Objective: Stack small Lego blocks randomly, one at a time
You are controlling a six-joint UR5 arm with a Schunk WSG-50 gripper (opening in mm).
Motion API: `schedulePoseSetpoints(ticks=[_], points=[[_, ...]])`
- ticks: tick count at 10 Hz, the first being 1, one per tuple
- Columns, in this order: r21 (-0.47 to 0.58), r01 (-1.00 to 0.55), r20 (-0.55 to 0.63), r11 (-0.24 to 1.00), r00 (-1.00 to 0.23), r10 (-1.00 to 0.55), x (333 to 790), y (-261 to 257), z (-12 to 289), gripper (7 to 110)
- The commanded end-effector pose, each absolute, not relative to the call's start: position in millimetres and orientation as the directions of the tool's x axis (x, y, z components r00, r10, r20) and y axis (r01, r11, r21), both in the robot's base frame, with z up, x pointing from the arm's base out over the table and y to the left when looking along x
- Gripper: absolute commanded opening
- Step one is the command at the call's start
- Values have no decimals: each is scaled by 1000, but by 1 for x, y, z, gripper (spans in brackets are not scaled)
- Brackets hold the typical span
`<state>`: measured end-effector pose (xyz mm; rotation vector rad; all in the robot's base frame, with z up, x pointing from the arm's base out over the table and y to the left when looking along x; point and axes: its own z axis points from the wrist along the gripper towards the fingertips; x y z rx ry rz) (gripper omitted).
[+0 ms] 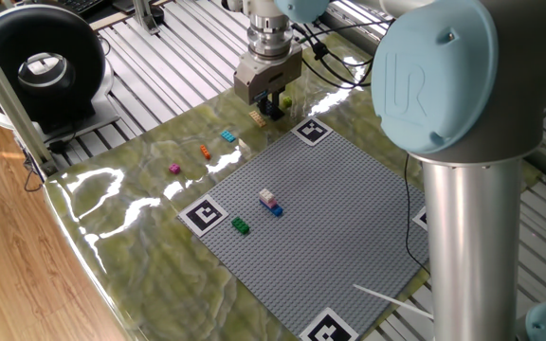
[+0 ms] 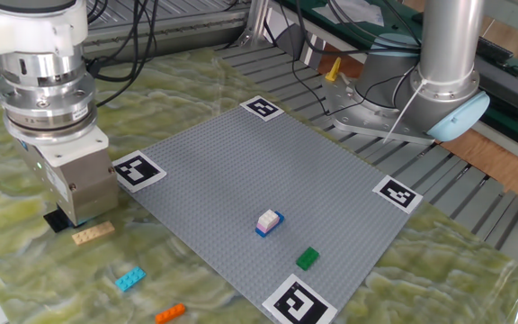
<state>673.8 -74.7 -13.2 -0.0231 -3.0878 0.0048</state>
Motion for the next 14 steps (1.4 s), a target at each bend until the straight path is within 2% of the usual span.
schedulePoseSetpoints(ticks=[1, 6, 14], points=[[7, 24, 53, 1000, -998, 24, 675, -73, -10, 22], [8, 18, 54, 1000, -998, 18, 676, -74, -5, 22], [27, 3, 51, 1000, -999, 1, 666, -64, 26, 22]])
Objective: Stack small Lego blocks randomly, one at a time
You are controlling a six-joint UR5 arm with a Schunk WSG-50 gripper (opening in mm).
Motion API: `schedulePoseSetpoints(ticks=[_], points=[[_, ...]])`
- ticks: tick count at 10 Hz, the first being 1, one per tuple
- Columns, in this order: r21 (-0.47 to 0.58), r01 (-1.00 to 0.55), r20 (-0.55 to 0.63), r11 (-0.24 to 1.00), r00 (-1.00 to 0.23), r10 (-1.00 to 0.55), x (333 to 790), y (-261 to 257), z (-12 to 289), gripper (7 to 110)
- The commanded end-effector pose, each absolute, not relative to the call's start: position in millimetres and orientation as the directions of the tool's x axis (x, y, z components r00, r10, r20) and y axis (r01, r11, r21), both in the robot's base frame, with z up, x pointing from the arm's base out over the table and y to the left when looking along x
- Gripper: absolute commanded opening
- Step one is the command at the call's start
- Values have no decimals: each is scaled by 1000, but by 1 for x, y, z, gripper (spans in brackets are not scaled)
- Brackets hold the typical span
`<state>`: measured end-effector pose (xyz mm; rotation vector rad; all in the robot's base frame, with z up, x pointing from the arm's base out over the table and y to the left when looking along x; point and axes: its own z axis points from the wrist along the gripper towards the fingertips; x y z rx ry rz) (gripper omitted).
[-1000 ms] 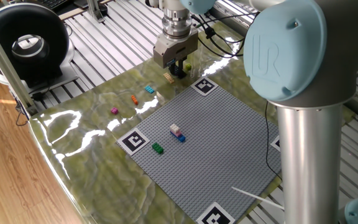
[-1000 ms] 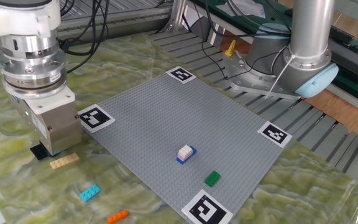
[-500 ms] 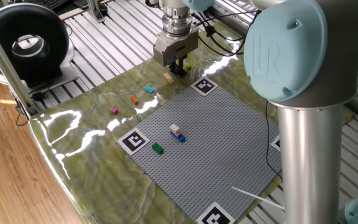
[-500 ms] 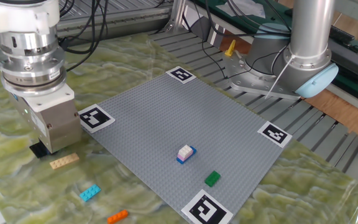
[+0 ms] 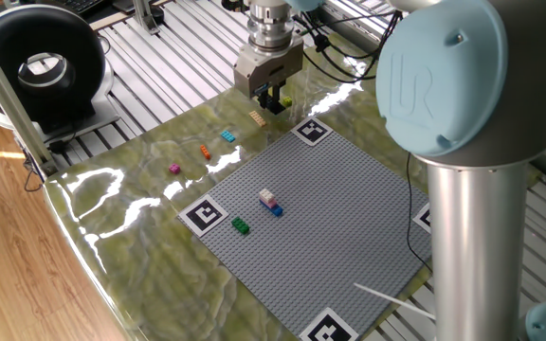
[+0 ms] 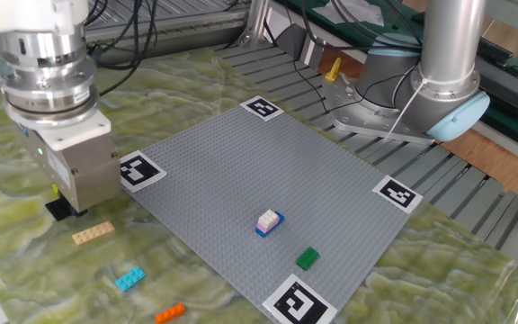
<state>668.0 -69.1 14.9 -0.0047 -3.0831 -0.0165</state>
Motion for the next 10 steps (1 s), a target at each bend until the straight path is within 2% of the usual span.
schedulePoseSetpoints(ticks=[1, 10], points=[[27, 3, 51, 1000, -999, 1, 663, -64, 29, 22], [38, 24, 62, 999, -998, 22, 640, -49, 46, 22]])
